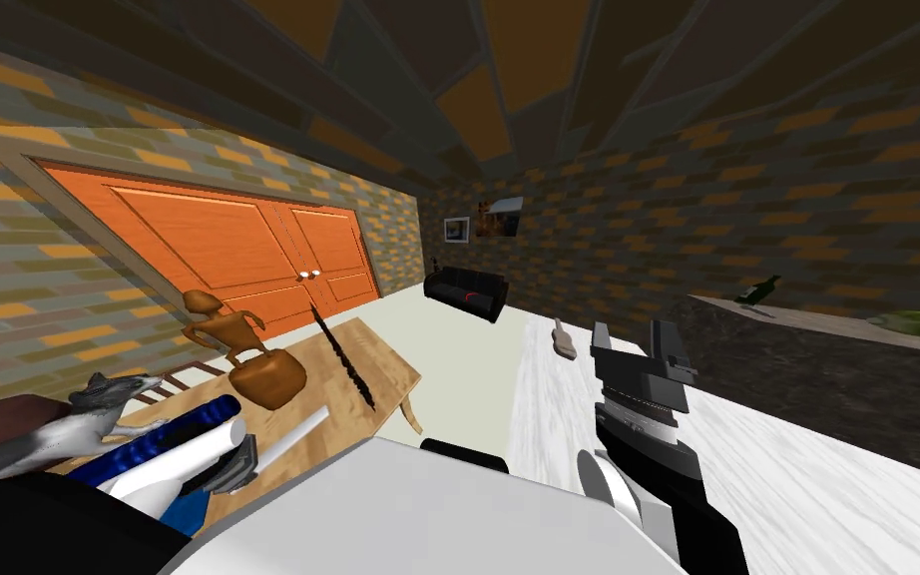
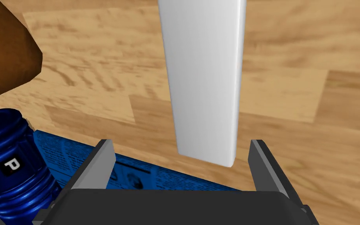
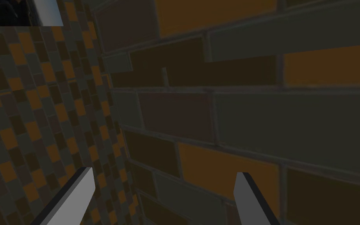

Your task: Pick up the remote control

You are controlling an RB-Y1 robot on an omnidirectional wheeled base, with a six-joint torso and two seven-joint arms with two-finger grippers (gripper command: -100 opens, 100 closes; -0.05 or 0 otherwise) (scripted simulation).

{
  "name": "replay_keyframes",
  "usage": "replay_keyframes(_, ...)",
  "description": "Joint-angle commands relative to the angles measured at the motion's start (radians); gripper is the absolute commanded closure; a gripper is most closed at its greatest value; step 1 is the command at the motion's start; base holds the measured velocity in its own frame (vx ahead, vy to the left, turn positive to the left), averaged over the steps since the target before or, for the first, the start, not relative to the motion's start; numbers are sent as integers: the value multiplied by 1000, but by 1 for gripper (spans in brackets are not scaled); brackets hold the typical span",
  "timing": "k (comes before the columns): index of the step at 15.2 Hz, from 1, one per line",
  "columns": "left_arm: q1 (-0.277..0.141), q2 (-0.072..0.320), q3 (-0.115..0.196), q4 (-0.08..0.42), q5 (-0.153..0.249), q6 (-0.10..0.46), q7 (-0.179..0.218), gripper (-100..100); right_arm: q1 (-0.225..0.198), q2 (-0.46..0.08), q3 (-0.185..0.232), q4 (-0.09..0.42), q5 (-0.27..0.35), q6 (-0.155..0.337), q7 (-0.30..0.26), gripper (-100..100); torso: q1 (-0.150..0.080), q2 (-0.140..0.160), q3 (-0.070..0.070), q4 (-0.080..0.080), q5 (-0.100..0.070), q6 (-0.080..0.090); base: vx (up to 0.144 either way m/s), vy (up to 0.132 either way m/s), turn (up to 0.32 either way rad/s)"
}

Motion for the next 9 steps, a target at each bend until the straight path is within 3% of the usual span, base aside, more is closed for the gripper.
replay_keyframes(1, -2, 7, 18, 32, 13, 45, 9, -100, 0, 0, 0, 0, 0, 0, 0, 0, 0, 0, 0, 0, 0, 0, 25, 35, -166)
replay_keyframes(4, -16, 31, 58, 97, 41, 112, 26, -100, 0, 0, 0, 0, 0, 0, 0, 0, 1, 0, 0, 0, 0, -1, 23, 41, -145)
replay_keyframes(9, -28, 51, 92, 177, 65, 183, 41, -100, 0, 0, 0, 0, 0, 0, 0, 0, 1, 0, 0, 0, 0, 0, 20, 41, -130)
